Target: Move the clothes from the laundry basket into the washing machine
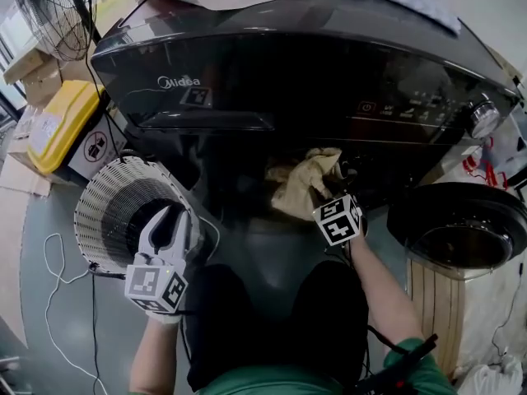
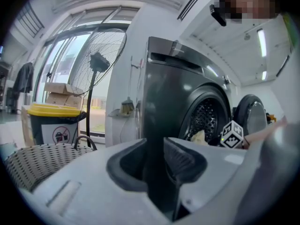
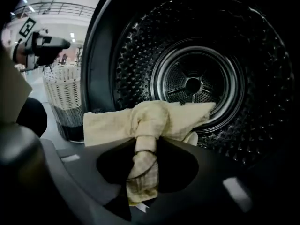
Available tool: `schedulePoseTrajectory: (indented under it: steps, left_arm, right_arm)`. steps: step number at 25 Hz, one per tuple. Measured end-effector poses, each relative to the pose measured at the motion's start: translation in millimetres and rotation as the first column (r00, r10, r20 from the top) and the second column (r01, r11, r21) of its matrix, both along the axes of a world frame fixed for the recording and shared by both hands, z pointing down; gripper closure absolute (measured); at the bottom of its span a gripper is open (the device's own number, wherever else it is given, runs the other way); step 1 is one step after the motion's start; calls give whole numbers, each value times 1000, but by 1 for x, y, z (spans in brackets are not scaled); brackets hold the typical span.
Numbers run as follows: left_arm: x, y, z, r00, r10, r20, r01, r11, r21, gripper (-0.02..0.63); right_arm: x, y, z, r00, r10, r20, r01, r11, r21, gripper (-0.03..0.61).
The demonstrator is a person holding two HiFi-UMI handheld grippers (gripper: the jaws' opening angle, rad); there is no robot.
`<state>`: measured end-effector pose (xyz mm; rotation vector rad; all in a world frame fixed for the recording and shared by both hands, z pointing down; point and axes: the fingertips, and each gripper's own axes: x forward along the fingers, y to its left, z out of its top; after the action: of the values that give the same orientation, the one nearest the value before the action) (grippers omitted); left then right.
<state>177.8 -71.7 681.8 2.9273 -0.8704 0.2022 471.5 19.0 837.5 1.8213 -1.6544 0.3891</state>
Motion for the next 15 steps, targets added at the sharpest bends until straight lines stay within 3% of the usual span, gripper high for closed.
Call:
schedulePoseTrajectory:
  steps: [3,6,8,11,13,15]
  left_arm:
    - [-8,0,-4,1000,-15,0,15,1000,4,505]
    - [-13,1,-3,1000,-26,2,26,1000,-3,505]
    - [-15,2,-1,1000,-28,6,28,1000,-4,505]
    - [-14,2,2,1000,-24,10,24,1000,-6,505]
    - [-12,2,3,1000,-21,12,21,1000,-4,505]
    - [-10,2,4,1000,-18,11,18,1000,-3,505]
  right_arm:
    - [26,-10,-23,996,93,-2,-93,993,79,467]
    - [49,-18,-27,986,168,-12,-167,984,69,439]
    - [56,-22,-25,983,185,4,-185,982,43,353]
    - [60,-19,-44,975,212,71,-220,967,130,295]
    - [54,-12,-63,973,192,125,-216,952,217,295]
    - [29,-6,-73,986,83,145,-119,958,260,296]
